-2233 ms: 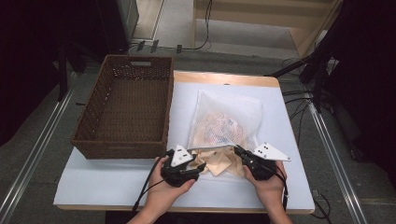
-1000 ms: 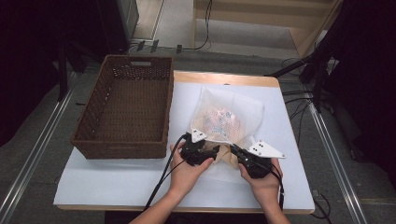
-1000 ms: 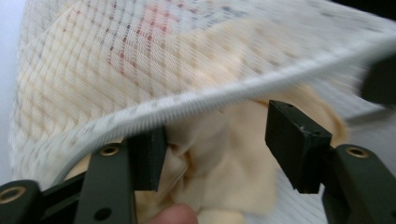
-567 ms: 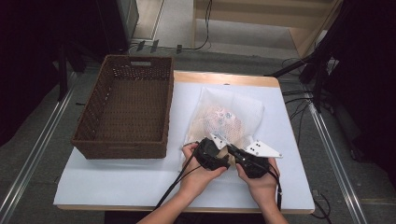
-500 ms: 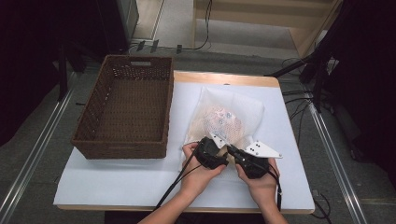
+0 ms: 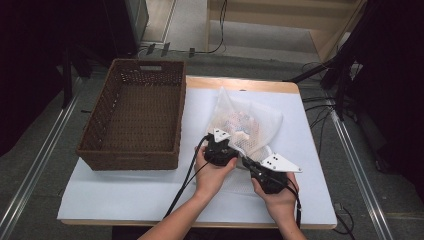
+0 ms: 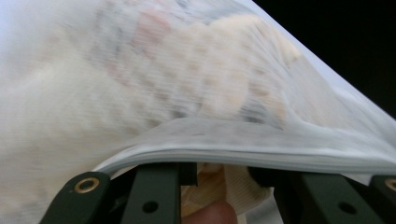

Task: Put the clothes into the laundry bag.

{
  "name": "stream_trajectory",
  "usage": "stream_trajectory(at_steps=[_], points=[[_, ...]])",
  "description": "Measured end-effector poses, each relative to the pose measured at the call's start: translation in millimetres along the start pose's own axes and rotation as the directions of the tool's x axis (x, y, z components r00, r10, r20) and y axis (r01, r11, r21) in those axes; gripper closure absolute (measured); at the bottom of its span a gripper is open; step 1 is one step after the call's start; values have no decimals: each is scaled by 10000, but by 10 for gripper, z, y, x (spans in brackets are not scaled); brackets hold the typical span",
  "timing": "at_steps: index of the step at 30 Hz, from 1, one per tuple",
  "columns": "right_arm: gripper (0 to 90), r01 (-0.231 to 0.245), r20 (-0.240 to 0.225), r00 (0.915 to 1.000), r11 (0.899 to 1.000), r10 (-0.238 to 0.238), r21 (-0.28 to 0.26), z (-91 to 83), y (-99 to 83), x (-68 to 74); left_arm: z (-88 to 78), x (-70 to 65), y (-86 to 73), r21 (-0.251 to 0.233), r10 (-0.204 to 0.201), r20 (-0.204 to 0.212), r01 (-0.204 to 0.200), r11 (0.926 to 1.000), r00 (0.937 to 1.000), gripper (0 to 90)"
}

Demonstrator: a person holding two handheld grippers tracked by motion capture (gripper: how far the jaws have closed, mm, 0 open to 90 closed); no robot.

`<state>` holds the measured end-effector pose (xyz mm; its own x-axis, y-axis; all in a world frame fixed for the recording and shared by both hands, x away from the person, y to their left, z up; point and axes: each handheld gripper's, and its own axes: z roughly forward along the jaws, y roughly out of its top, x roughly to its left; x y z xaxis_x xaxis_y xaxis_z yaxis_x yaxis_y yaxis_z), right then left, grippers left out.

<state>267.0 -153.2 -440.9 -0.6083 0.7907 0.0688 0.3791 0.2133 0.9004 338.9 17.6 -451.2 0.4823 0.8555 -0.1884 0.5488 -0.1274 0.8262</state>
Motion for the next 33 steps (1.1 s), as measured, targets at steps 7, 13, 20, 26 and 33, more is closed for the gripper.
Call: stream_trajectory(at_steps=[7,13,20,26,33], points=[[900,-130,239,9996,9996,124,250,14,-59,-78,141,109,-63,1735,308,1024,-484,9836,9943,490],[900,-450,338,9984,9990,452,-70,-12,-24,-161,-306,156,-88,1686,1095,1498,-1345,9765,9826,358],[900,-345,282,9990,9993,349,-120,4,4,-113,-135,123,-256,2780,2053,511,-2114,9370,9774,443],[900,-337,116,9994,9994,338,-57,59,-17,-100,53,-33,-166,2759,1982,276,-1981,9406,9798,656],[900,-335,22,9994,9994,335,-63,26,-48,-115,59,-68,-10,1298,1128,221,-1147,9849,9934,793]])
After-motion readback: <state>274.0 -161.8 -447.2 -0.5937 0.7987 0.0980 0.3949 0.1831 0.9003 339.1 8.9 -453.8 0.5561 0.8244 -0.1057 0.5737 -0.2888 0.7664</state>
